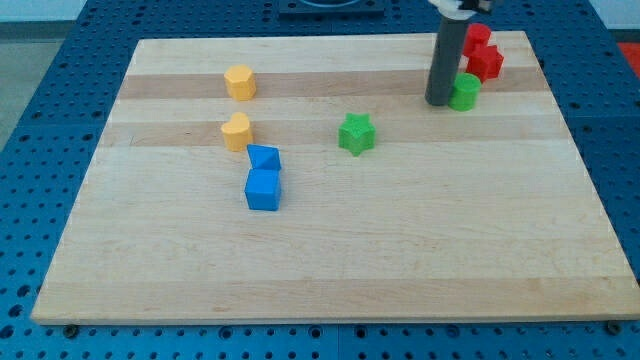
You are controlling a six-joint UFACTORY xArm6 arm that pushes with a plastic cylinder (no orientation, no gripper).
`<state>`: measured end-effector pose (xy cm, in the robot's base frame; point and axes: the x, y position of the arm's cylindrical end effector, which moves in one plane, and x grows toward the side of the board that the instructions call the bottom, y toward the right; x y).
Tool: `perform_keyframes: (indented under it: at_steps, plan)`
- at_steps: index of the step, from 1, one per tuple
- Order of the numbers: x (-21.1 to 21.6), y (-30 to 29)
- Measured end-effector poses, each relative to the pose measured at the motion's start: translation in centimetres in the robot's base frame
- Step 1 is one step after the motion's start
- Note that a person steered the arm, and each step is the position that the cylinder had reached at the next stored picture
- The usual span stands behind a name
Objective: Move the green star towards the green circle
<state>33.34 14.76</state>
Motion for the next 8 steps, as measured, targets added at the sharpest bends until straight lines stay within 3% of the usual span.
perform_keyframes:
  at_steps: [4,6,8]
  plan:
    - [0.0,2.1]
    - [0.1,-7.8]
    - [3.1,-16.7]
